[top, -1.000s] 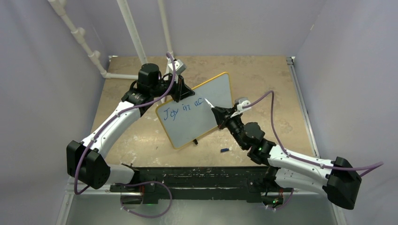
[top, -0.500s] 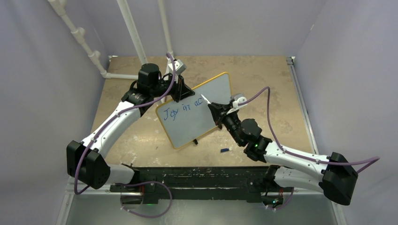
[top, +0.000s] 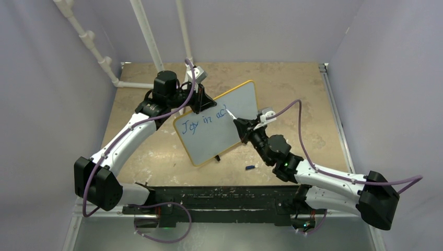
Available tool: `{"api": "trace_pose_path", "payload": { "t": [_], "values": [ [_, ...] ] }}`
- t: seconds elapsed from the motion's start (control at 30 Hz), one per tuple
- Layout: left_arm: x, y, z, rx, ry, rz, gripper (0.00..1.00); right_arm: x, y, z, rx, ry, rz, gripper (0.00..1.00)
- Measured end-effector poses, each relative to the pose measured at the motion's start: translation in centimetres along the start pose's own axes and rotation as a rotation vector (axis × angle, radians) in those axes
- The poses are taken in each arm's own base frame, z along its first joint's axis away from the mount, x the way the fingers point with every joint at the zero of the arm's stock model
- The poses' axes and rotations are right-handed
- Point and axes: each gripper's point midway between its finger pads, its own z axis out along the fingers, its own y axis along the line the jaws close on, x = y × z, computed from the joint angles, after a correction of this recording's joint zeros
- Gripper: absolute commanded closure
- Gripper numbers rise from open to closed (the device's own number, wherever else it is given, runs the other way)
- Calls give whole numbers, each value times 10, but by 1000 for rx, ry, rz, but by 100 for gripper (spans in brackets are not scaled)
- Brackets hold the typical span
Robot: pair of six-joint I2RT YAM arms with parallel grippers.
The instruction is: Write a sentence on the whiteboard
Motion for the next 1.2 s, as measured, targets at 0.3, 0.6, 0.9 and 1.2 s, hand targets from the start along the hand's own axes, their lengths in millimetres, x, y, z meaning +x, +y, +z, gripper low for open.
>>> {"api": "trace_pose_path", "payload": {
  "t": [0.3,0.6,0.9,1.2],
  "values": [
    [0,1,0,-3,0,0,100,19,-6,-8,8,44,26,100],
    [0,1,0,-4,0,0,100,21,-6,-9,10,52,36,100],
    [0,1,0,-4,0,-1,100,19,-6,-8,8,42,29,100],
    [0,0,0,0,0,0,100,11,-6,-7,9,12,21,100]
  ]
}}
